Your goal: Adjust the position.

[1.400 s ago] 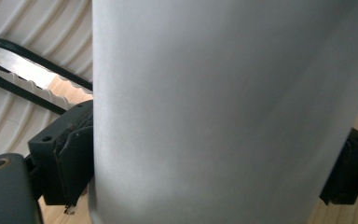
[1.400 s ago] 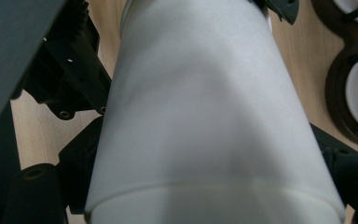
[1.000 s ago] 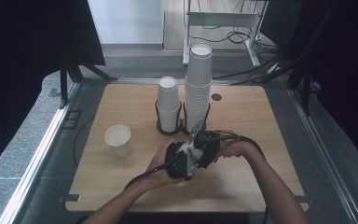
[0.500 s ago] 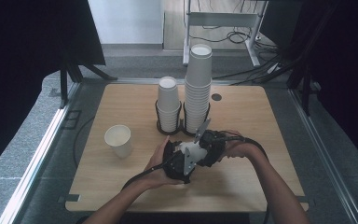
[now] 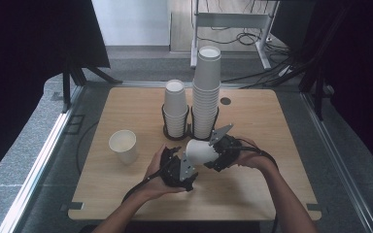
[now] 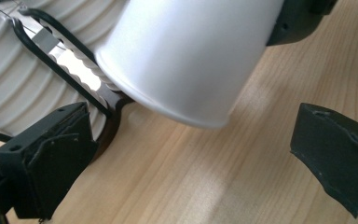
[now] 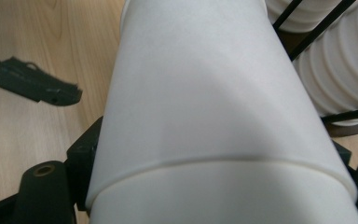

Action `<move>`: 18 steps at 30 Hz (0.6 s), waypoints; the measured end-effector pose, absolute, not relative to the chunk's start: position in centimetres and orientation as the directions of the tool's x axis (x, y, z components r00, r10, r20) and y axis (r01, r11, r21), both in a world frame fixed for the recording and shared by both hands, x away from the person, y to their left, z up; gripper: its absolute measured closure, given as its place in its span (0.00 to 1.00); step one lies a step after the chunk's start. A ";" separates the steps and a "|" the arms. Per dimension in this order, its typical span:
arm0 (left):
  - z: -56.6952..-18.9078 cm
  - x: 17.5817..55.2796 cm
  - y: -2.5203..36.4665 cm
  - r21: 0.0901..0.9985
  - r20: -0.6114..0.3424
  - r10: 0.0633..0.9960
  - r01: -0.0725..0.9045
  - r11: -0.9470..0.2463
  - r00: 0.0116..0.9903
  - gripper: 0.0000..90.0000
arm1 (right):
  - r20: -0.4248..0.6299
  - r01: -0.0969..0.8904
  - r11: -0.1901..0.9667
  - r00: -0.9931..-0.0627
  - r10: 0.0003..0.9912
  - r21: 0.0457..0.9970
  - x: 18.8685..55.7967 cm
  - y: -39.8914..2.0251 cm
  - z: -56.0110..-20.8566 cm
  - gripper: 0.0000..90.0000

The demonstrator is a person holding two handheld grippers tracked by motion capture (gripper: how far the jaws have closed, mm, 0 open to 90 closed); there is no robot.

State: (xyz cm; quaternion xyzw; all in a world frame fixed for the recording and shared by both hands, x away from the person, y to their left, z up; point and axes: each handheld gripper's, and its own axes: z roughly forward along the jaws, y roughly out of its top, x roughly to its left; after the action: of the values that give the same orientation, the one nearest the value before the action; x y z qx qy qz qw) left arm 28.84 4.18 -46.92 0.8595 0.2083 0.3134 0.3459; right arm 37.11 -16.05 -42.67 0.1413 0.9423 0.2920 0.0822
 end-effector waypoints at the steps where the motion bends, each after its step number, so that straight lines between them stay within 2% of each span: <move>1: -47.0 28.9 4.3 0.726 0.390 0.577 0.146 -0.672 0.718 0.00 | -0.078 0.219 0.778 -0.942 0.325 0.588 37.1 -16.1 -42.7 0.24; 7: -47.3 29.0 4.8 0.748 0.339 0.608 0.186 -0.637 0.718 0.00 | -0.060 0.244 0.723 -0.928 0.367 0.647 36.7 -16.3 -43.3 0.24; 14: -47.8 29.4 5.7 0.790 0.228 0.652 0.254 -0.558 0.723 0.01 | -0.029 0.278 0.654 -0.909 0.416 0.703 36.1 -16.8 -44.5 0.24; 18: -48.1 29.4 6.0 0.799 0.204 0.673 0.276 -0.534 0.711 0.02 | -0.016 0.278 0.620 -0.905 0.425 0.734 35.6 -17.0 -44.8 0.24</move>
State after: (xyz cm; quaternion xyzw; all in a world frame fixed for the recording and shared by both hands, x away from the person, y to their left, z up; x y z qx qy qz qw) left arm 29.42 6.01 -48.12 0.8382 0.2831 0.2537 0.3910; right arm 35.57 -17.03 -44.83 0.1963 0.8950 0.3892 0.0942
